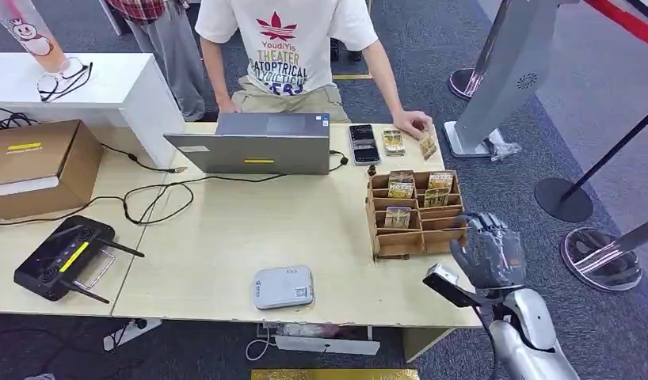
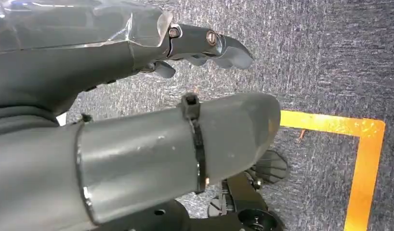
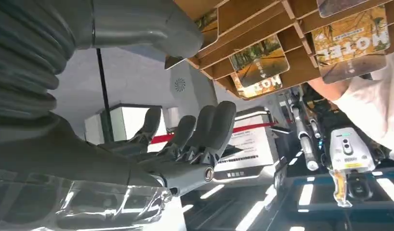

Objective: Pass the card to the sensor for recognition and then transmit it.

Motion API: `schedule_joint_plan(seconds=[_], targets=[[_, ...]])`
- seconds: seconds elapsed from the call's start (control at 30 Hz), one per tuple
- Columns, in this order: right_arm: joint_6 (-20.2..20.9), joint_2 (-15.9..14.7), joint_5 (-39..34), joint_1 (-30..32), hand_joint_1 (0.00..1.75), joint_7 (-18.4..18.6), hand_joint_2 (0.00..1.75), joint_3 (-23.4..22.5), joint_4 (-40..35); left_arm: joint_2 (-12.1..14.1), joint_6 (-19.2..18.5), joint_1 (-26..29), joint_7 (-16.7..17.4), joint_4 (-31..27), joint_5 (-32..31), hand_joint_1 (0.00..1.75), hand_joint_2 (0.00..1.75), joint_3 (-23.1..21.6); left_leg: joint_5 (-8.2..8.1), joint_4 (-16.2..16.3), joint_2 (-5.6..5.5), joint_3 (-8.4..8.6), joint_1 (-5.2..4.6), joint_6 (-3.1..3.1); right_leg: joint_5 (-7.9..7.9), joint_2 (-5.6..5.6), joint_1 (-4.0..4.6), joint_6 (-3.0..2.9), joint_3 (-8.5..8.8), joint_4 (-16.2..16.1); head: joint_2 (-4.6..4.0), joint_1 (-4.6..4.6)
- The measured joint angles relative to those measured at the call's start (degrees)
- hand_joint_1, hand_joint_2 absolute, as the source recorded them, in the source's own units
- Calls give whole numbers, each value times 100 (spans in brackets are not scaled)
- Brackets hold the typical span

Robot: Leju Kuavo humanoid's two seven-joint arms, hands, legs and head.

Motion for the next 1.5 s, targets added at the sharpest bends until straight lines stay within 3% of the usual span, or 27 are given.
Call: schedule_joint_plan(seconds=[0.23,0.3,0.33,0.7,0.87,0.93,1.23,1.3,1.43,1.5], targets=[[28,0,-50,-188,87,-66,175,0,234,0,-7,-1,0,0,0,0,0,0,0,0,0,0,0,0,0,0,0,0,0,0,0,-2],[44,2,-83,-259,93,-85,175,0,330,0,-7,-1,-2,0,0,0,0,0,0,0,0,0,0,0,0,0,0,0,0,0,0,-2],[44,2,-87,-291,106,-90,175,0,370,2,-7,-1,0,0,0,0,0,0,0,0,0,0,0,0,0,0,0,0,0,0,0,0],[24,2,-212,-566,98,-205,175,0,852,2,15,0,-2,0,13,0,0,0,0,0,-1,-1,0,0,0,-1,0,0,0,0,0,0],[22,2,-223,-584,80,-205,175,0,979,2,17,1,-13,0,13,0,0,0,0,0,-1,-1,0,0,0,-1,0,0,0,0,0,0],[17,2,-227,-584,91,-203,175,0,1025,2,15,0,-18,0,13,0,0,0,0,0,-1,0,0,0,0,-1,0,0,0,0,0,0],[-11,2,-295,-572,89,-175,175,-13,1124,2,13,-1,-22,0,-22,0,0,0,0,0,0,1,0,0,0,0,0,0,0,0,0,0],[-11,2,-295,-572,108,-168,175,-18,1130,2,13,-1,-22,0,-24,0,0,0,0,0,0,1,0,0,0,0,0,0,-1,0,0,0],[-9,2,-295,-571,108,-168,175,-24,1132,2,13,-2,-15,0,-35,0,0,0,0,0,0,1,0,0,0,0,0,0,-1,0,0,0],[-9,2,-295,-571,93,-168,175,-31,1135,2,13,-2,-15,0,-35,0,0,0,0,0,0,1,0,0,0,0,0,0,-1,0,0,0]])
